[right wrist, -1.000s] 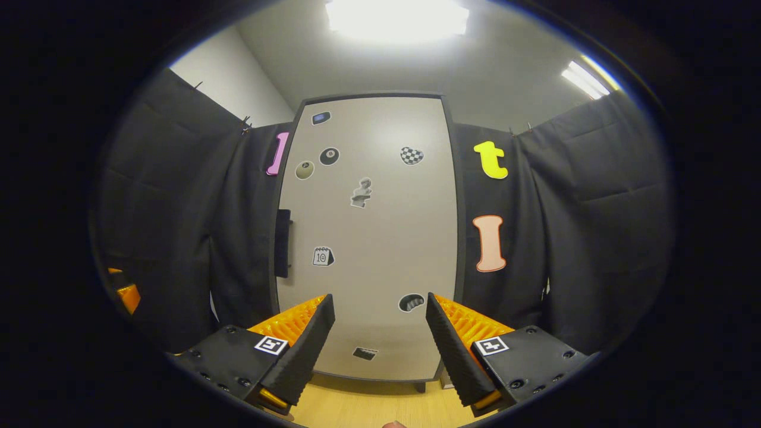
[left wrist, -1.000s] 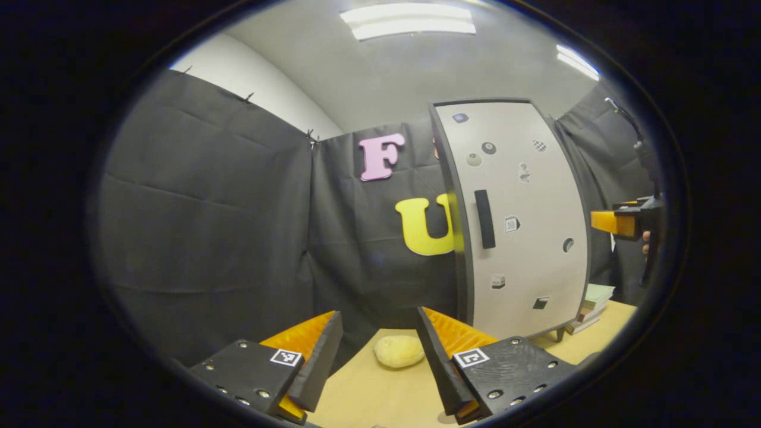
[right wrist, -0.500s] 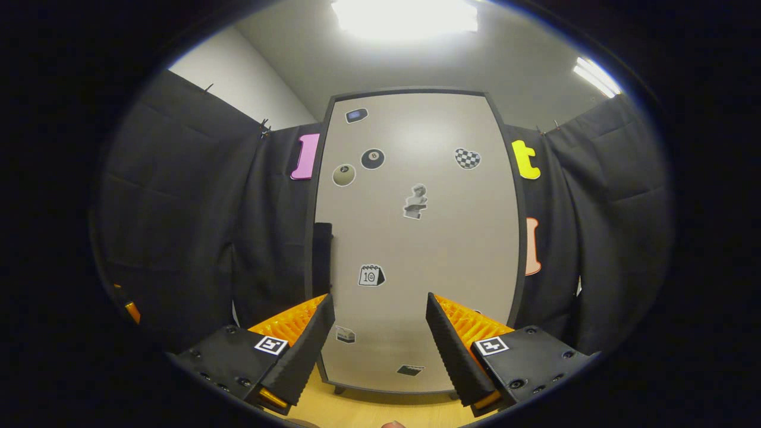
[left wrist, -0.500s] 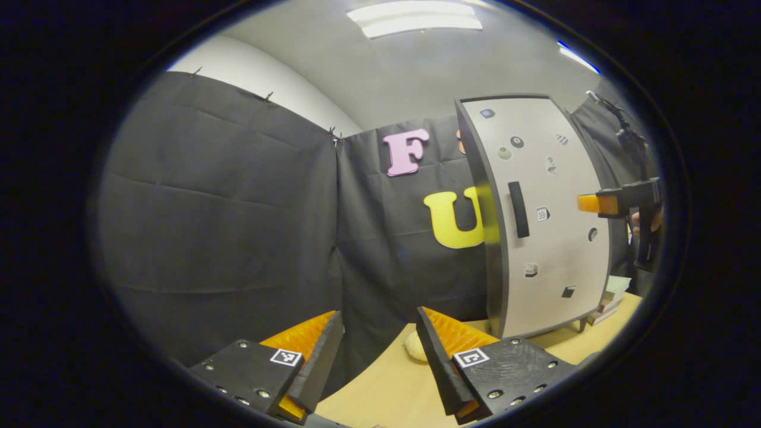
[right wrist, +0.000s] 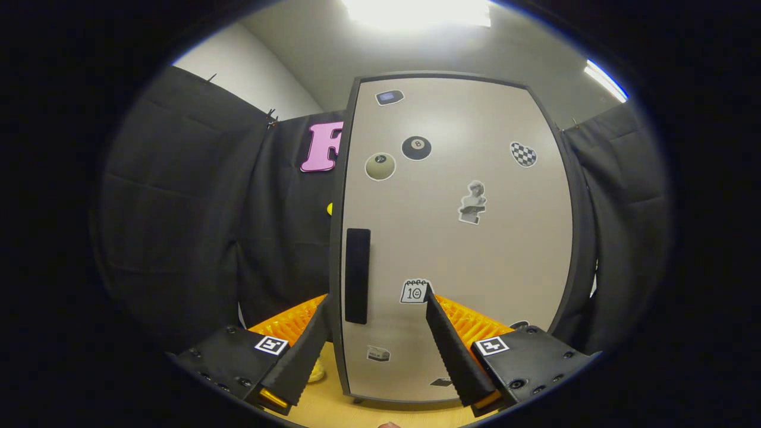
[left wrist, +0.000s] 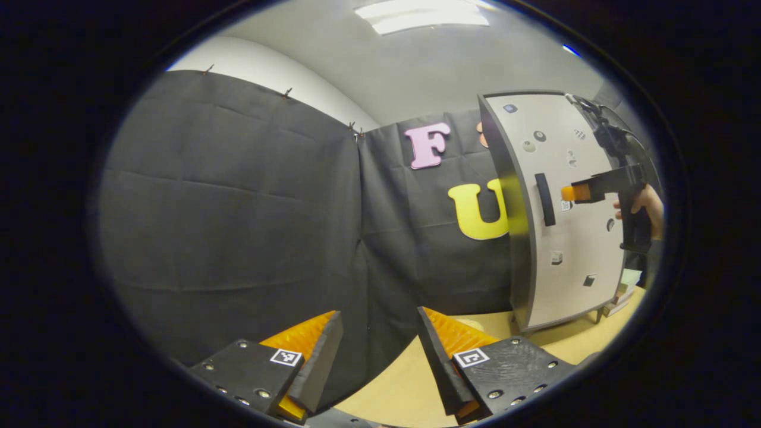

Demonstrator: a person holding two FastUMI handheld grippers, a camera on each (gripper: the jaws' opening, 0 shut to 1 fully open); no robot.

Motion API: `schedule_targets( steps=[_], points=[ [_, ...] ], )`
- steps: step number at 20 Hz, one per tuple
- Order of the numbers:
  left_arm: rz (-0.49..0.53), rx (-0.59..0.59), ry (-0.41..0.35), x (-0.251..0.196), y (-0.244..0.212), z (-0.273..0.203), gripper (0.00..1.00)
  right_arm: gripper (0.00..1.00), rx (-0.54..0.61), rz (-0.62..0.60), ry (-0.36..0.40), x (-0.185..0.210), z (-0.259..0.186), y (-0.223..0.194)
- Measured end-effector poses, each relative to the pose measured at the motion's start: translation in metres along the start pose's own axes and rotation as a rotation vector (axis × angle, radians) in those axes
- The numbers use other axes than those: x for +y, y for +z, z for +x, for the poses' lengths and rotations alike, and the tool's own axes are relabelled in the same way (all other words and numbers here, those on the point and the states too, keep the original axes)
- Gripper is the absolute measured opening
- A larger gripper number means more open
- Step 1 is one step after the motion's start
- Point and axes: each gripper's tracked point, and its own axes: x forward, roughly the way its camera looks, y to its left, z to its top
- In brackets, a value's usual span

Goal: Open the cabinet door with the right hand, grasp the bottle in the cabinet with the left hand and place it on the coaster, then close the cabinet door with the right hand.

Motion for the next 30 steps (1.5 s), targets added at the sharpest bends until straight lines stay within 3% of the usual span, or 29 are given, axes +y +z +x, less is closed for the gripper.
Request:
schedule_targets(
  steps=[6,14,17,18,20,21,22,23,26,30],
  points=[
    [-0.004,0.037,0.042,0.041,-0.017,-0.009,0.77,0.97,0.044,0.01,-0.015,0.018,0.042,0.001],
    [-0.01,0.057,0.085,0.067,-0.026,-0.009,0.75,0.97,0.118,0.029,-0.016,0.03,0.083,-0.009],
    [-0.009,0.063,0.084,0.067,-0.028,-0.008,0.77,0.8,0.103,0.039,-0.034,0.028,0.092,-0.004],
    [-0.01,0.063,0.084,0.068,-0.029,-0.008,0.77,0.59,0.101,0.042,-0.05,0.024,0.094,-0.002],
    [-0.018,0.062,0.08,0.067,-0.029,-0.007,0.77,0.4,0.116,0.049,-0.046,0.025,0.095,-0.004],
    [-0.021,0.061,0.078,0.067,-0.029,-0.006,0.77,0.41,0.118,0.059,-0.053,0.026,0.097,-0.004],
    [-0.022,0.06,0.075,0.067,-0.028,-0.005,0.77,0.33,0.126,0.05,-0.061,0.024,0.096,-0.004],
    [-0.021,0.058,0.073,0.066,-0.027,-0.004,0.77,0.36,0.129,0.053,-0.067,0.025,0.092,-0.004],
    [-0.022,0.051,0.064,0.063,-0.026,-0.002,0.77,0.17,0.146,0.042,-0.06,0.025,0.092,-0.005],
    [-0.03,0.041,0.036,0.053,-0.022,0.007,0.75,0.19,0.148,0.041,-0.019,0.027,0.082,-0.004]
  ],
)
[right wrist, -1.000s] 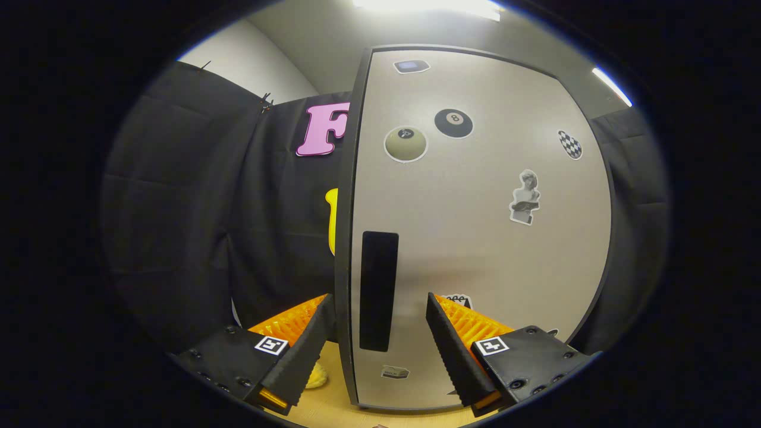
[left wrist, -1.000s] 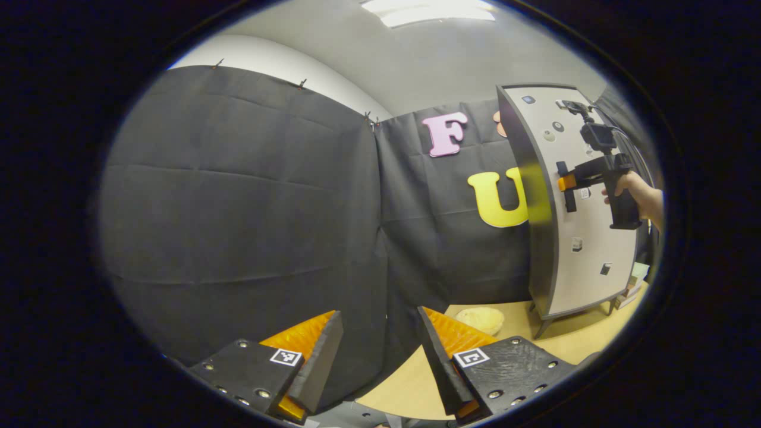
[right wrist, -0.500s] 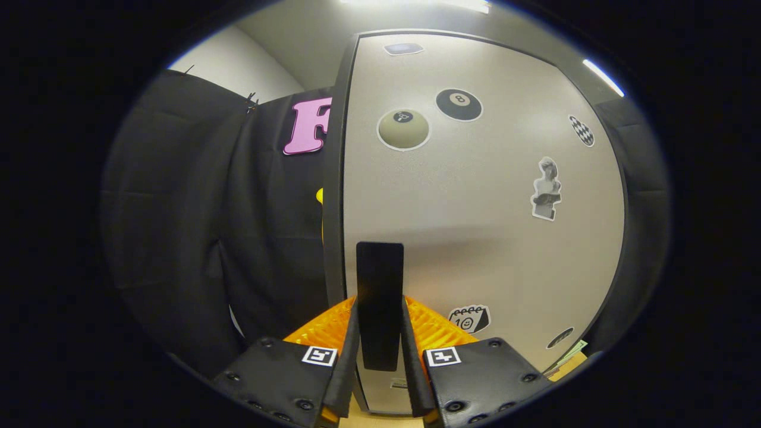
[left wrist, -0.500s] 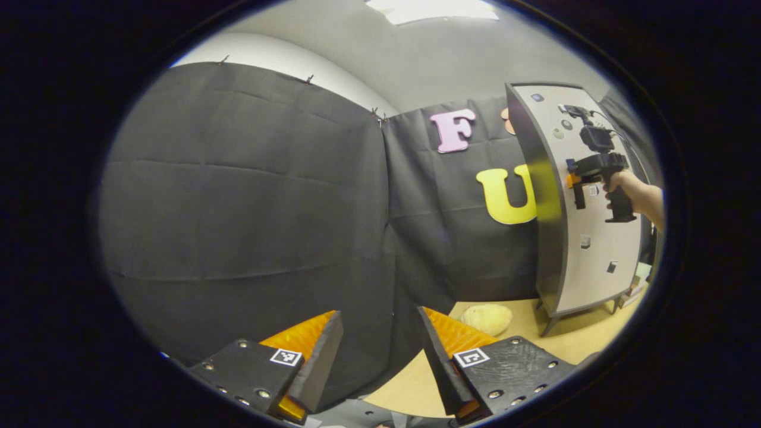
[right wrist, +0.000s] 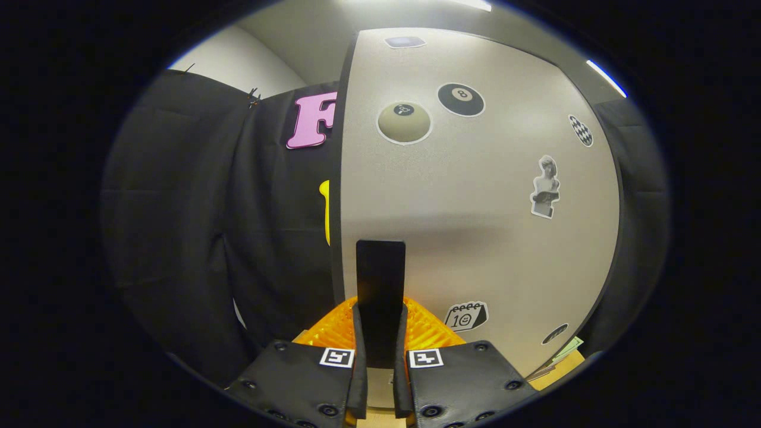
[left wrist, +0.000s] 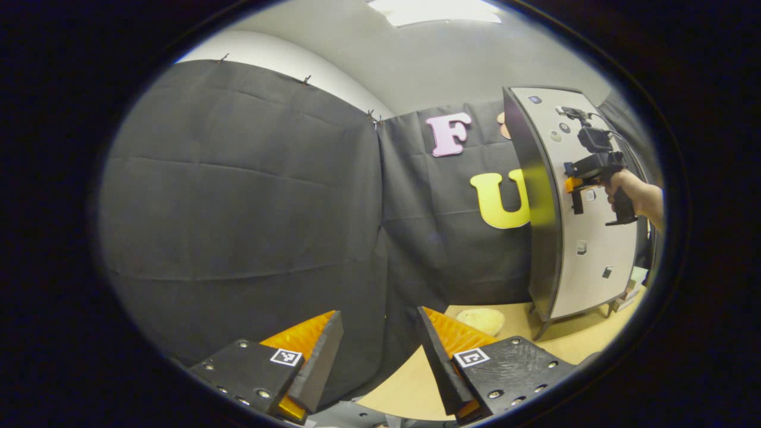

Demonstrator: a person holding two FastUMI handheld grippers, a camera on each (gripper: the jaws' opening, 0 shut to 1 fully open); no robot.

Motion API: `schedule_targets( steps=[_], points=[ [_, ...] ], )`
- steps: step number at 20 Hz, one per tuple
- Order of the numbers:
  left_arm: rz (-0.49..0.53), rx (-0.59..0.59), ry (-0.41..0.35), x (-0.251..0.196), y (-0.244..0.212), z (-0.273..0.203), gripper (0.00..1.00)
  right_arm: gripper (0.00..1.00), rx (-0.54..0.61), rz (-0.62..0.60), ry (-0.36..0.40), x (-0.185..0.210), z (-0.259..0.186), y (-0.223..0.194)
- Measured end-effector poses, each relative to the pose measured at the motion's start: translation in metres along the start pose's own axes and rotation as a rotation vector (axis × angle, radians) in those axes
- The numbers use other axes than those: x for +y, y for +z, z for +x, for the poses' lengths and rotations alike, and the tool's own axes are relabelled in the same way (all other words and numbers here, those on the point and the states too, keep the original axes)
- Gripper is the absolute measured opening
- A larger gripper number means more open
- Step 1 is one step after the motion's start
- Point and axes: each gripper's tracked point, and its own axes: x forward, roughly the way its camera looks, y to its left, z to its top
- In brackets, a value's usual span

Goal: Open the cabinet door with the right hand, grasp the bottle in the cabinet with the left hand and place it on the coaster, then close the cabinet door with the right hand.

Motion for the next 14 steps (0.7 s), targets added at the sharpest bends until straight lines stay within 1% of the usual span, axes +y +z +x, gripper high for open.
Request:
schedule_targets(
  steps=[1,2,3,4,5,6,7,8,9,10,11,14],
  points=[
    [-0.004,-0.002,-0.014,-0.006,0.002,0.003,0.75,0.19,0.0,-0.004,0.01,0.0,-0.005,0.001],
    [-0.009,-0.005,-0.029,-0.012,0.003,0.004,0.77,0.19,0.004,-0.005,0.02,0.0,-0.009,0.0],
    [-0.012,-0.01,-0.047,-0.018,0.005,0.006,0.75,0.19,0.005,0.004,0.033,0.0,-0.014,0.0],
    [-0.014,-0.018,-0.065,-0.027,0.008,0.007,0.75,0.2,0.012,0.016,0.049,0.001,-0.018,-0.001],
    [-0.013,-0.027,-0.083,-0.034,0.011,0.008,0.77,0.2,0.018,0.026,0.066,0.002,-0.024,0.0],
    [-0.012,-0.034,-0.101,-0.042,0.012,0.008,0.75,0.2,0.026,0.034,0.083,0.003,-0.03,0.0],
    [-0.013,-0.041,-0.118,-0.049,0.015,0.009,0.75,0.19,0.032,0.037,0.097,0.002,-0.034,0.001],
    [-0.014,-0.046,-0.135,-0.057,0.015,0.009,0.77,0.19,0.04,0.036,0.108,0.002,-0.039,0.0],
    [-0.016,-0.051,-0.15,-0.063,0.017,0.011,0.75,0.19,0.043,0.041,0.115,0.0,-0.043,0.0],
    [-0.015,-0.056,-0.162,-0.066,0.018,0.011,0.75,0.19,0.037,0.048,0.12,-0.001,-0.047,0.0],
    [-0.012,-0.062,-0.17,-0.068,0.02,0.012,0.77,0.19,0.033,0.053,0.125,-0.003,-0.051,0.0],
    [-0.013,-0.068,-0.196,-0.077,0.022,0.013,0.75,0.19,0.024,0.058,0.129,-0.005,-0.056,-0.001]
  ],
)
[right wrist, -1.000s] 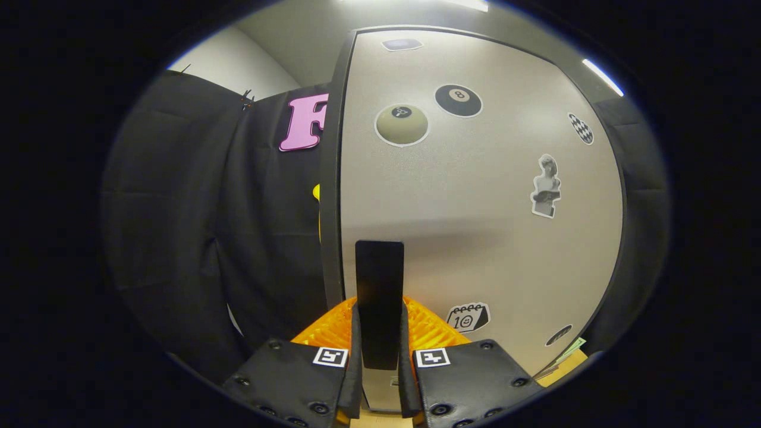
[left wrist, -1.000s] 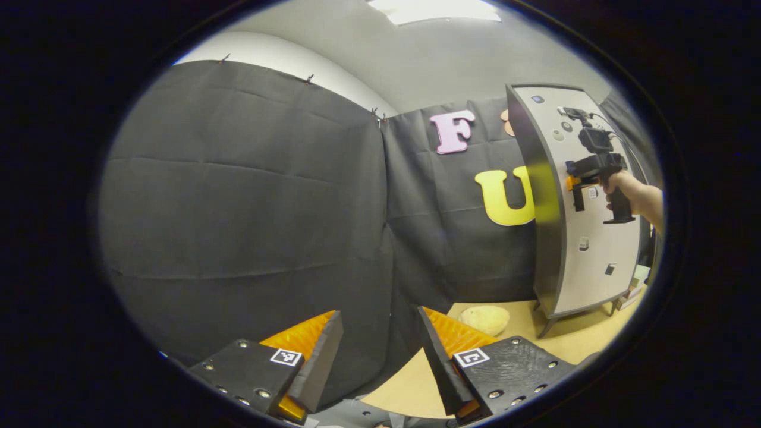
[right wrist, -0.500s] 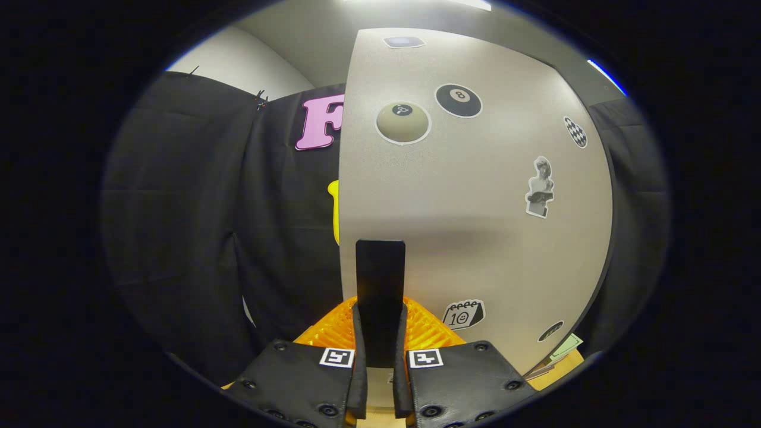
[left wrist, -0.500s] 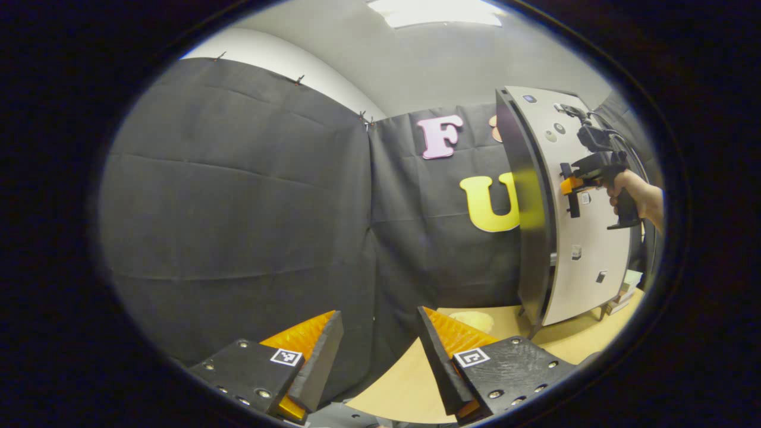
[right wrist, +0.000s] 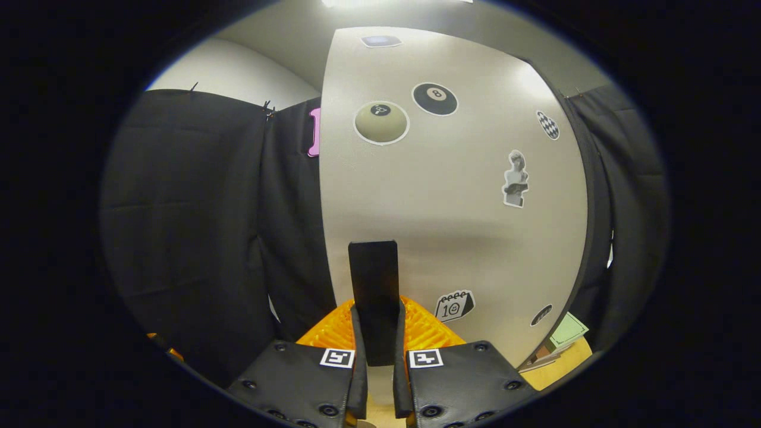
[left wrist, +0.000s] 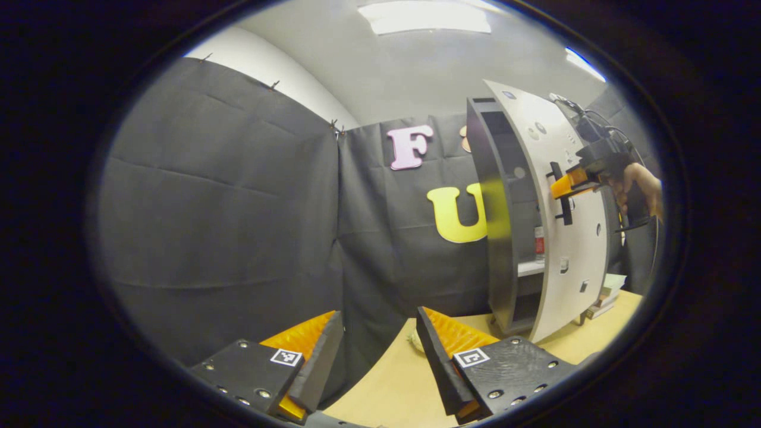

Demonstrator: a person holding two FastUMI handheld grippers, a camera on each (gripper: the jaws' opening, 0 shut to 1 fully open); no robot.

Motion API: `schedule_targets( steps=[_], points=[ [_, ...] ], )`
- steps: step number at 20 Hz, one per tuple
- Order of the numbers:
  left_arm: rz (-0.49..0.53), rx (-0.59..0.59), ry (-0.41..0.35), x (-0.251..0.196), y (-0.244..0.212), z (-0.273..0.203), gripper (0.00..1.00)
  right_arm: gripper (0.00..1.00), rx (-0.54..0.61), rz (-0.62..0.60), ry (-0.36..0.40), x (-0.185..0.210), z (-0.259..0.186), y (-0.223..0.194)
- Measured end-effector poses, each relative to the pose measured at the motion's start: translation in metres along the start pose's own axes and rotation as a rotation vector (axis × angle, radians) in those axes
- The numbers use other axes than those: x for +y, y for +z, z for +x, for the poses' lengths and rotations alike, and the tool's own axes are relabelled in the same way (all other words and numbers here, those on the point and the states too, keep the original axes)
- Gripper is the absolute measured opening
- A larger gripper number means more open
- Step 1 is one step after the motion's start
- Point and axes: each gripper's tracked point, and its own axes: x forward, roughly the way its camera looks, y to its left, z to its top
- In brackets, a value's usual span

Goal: Open the cabinet door with the right hand, grasp the bottle in the cabinet with the left hand and place it on the coaster, then close the cabinet door with the right hand.

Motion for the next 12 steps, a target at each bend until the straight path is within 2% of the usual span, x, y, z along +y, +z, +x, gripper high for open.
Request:
schedule_targets(
  steps=[12],
  points=[
    [-0.02,-0.013,-0.142,-0.062,0.004,0.031,0.75,0.19,0.002,-0.005,0.003,-0.008,-0.011,0.002]
  ],
)
